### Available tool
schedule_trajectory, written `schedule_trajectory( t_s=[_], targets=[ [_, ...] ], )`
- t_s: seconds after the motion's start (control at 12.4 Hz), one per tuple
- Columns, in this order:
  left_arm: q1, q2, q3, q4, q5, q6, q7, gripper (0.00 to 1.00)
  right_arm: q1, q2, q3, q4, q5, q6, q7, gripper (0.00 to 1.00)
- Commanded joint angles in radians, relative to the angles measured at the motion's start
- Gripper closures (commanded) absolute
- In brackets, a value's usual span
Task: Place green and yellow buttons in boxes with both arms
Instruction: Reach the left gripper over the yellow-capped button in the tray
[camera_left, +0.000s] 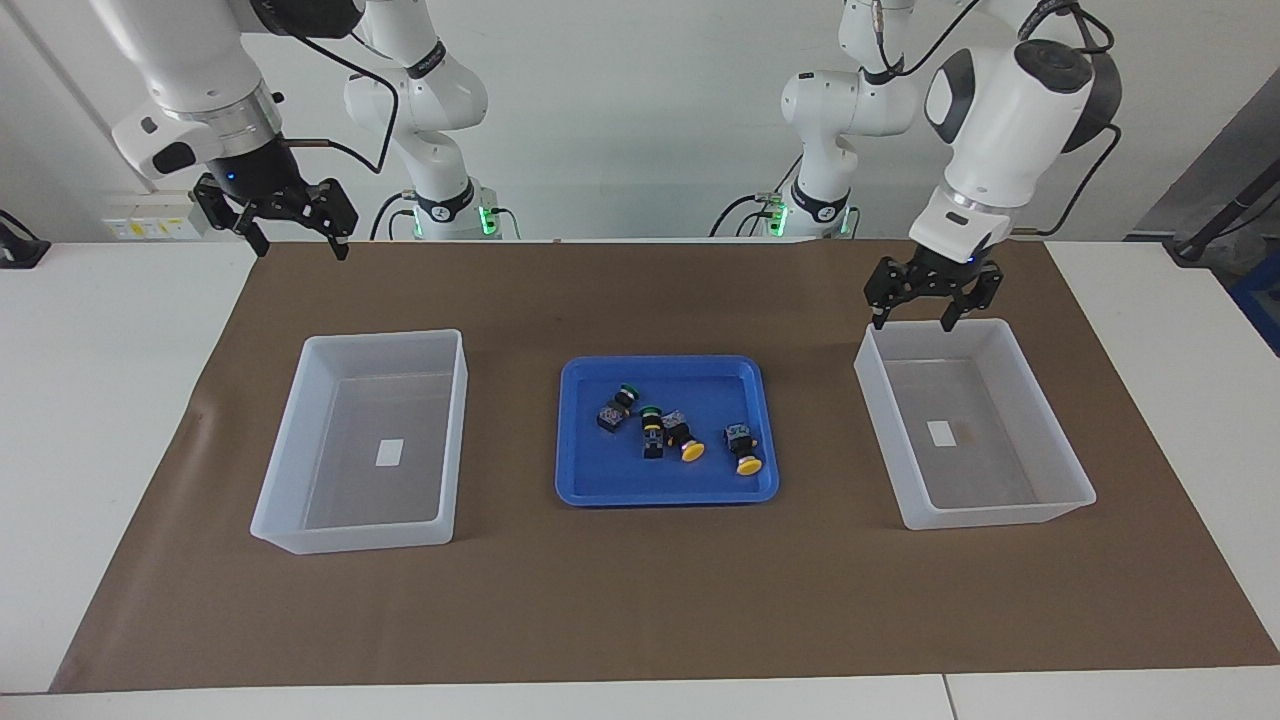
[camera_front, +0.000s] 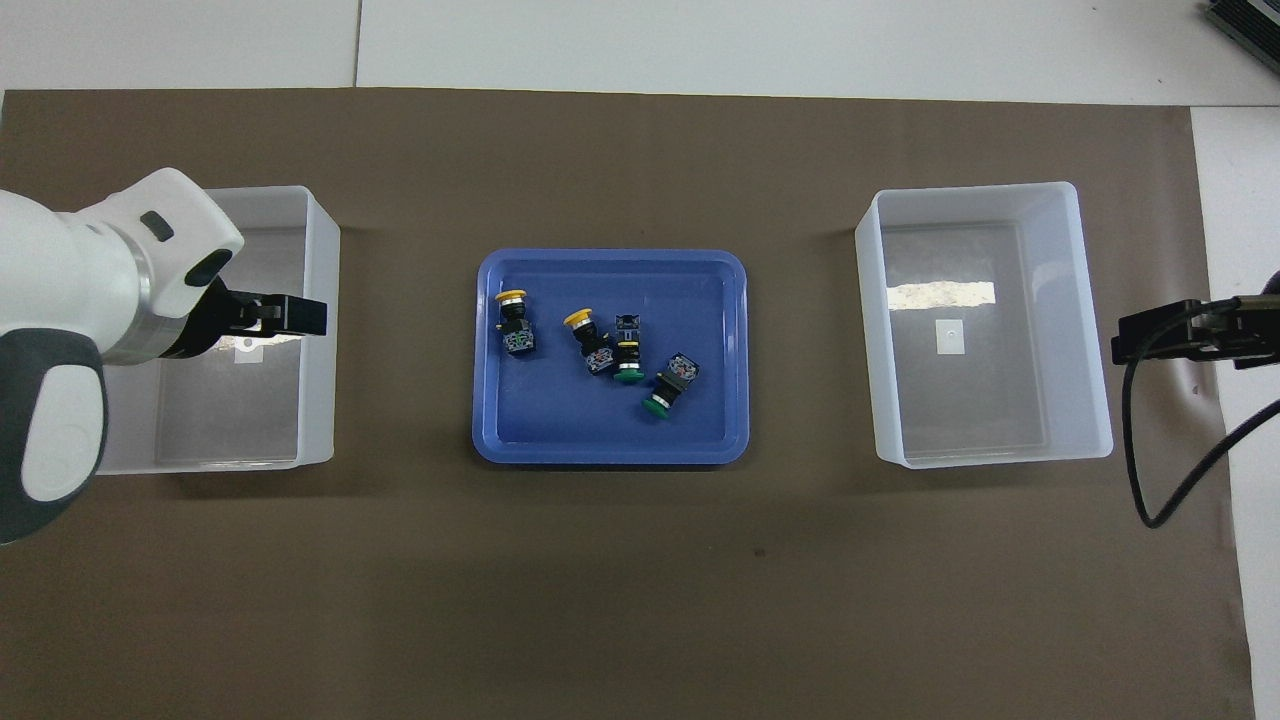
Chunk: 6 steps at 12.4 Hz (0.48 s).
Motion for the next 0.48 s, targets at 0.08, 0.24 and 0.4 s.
schedule_trajectory(
  t_s=[0.08,0.24,0.4],
  targets=[
    [-0.121,0.12,0.012,-0.025,0.019,0.19,-0.163,0.0,-0.009,-0.017,0.011,-0.025,-0.006,0.03,0.019,0.0],
    [-0.15,0.157,0.012,-0.028,0.017,0.265,-0.193,0.0,-0.009,-0.017,0.014,-0.029,-0.006,0.059,0.036,0.0],
    [-0.189,0.23,0.014,-0.015,0.019,0.328,-0.234,0.0,-0.008,-0.017,0.016,-0.029,-0.005,0.045,0.036,0.0]
  ],
)
